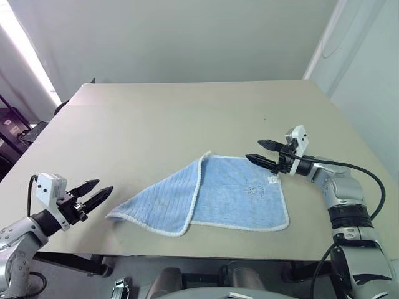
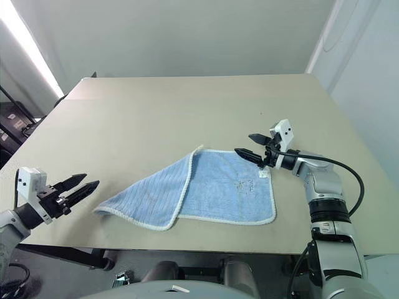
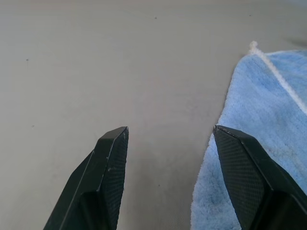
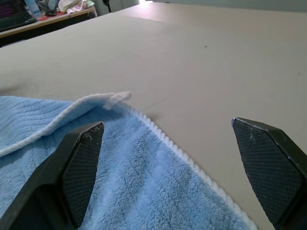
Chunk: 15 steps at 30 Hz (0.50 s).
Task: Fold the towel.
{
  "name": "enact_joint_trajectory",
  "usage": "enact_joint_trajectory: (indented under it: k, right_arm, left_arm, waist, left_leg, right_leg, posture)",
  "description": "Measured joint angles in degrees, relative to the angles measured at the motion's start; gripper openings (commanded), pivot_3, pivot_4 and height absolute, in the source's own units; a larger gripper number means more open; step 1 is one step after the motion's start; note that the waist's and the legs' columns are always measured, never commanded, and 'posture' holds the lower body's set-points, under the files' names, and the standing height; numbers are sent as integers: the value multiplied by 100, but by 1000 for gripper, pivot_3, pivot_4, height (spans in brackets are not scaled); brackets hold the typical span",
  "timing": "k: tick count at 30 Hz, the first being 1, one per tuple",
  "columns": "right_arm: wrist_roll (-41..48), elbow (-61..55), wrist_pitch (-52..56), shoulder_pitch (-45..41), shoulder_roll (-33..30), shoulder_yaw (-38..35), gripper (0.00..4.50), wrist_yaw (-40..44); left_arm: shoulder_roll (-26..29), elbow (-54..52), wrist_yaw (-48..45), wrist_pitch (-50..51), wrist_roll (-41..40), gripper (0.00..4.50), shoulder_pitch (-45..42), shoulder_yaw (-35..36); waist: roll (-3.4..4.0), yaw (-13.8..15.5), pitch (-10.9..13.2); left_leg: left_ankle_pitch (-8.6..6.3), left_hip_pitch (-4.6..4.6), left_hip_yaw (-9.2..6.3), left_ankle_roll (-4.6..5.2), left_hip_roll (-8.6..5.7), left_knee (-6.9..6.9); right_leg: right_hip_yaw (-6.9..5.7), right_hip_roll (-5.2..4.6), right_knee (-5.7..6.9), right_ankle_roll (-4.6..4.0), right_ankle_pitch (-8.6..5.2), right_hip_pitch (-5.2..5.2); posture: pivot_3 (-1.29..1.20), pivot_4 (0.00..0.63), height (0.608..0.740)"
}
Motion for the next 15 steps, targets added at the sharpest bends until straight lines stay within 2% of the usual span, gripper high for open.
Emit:
enact_joint_trajectory:
  k: [7,15]
  right_arm:
    - [19,118,170,-51,-140,59,4469,106]
    - [212,-273,843,260,-281,-237,4469,-413]
  left_arm:
    - [10,391,-221,-161,209,2972,-362,-343]
    - [-53,467,-331,-156,259,2972,-731,-787]
  waist:
    - [-2,2,0]
    - [-5,2,-1]
  left_leg:
    - [-2,0,42,3,-1,6]
    - [-9,-2,61,15,-2,5]
  right_leg:
    - [36,-1,-2,22,16,-6]
    - [58,0,-4,31,22,-8]
  posture:
    - [0,0,740]
    - [0,0,740]
